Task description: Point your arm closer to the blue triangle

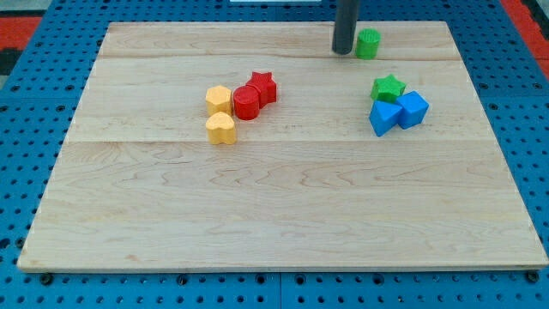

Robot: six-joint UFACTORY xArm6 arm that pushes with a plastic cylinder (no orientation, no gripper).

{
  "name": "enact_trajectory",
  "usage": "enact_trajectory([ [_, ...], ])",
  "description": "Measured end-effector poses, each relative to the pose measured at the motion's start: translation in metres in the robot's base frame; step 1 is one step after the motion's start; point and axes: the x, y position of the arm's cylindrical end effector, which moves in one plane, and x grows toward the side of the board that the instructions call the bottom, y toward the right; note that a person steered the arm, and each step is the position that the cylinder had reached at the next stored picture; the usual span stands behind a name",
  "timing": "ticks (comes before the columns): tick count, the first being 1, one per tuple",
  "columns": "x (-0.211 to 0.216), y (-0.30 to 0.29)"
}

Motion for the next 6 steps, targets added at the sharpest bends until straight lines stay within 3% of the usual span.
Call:
enact_trajectory([
  [1, 0.008, 0.035],
  [2, 0.073, 0.048],
  [3, 0.107, 0.121],
  [4, 0.173, 0.116],
  [5, 0.19, 0.033],
  [6, 0.128, 0.026],
])
